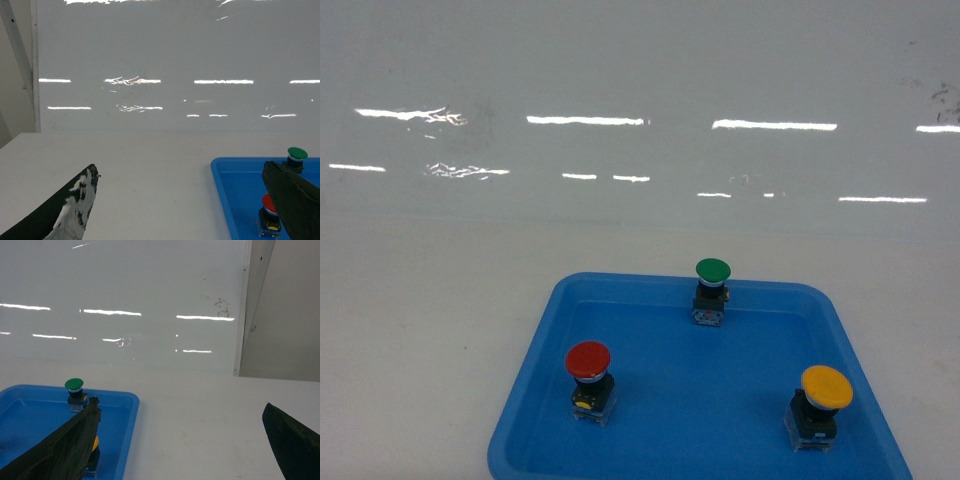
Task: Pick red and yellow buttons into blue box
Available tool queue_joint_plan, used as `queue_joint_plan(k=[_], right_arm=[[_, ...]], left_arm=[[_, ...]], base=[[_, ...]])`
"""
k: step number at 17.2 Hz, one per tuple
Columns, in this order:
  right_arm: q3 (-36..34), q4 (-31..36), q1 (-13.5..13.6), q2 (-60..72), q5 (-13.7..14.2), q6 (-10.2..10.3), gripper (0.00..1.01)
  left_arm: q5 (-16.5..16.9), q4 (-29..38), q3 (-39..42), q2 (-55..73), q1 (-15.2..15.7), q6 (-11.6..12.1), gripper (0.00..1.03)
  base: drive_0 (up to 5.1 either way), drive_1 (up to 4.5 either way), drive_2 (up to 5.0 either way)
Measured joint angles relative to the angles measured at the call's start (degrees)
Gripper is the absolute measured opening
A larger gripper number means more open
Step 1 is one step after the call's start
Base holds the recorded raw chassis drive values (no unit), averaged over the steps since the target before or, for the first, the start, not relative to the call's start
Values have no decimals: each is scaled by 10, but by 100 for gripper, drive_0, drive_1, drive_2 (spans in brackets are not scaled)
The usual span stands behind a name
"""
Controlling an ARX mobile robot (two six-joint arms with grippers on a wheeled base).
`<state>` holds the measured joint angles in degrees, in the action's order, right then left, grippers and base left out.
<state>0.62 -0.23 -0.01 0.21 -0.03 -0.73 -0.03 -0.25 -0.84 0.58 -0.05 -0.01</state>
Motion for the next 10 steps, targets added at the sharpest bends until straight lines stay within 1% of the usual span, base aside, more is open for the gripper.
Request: queue_joint_plan(k=[10], right_arm=[[0,0,0,0,0,0,98]], left_arm=[[0,0,0,0,0,0,98]], base=[[0,0,0]])
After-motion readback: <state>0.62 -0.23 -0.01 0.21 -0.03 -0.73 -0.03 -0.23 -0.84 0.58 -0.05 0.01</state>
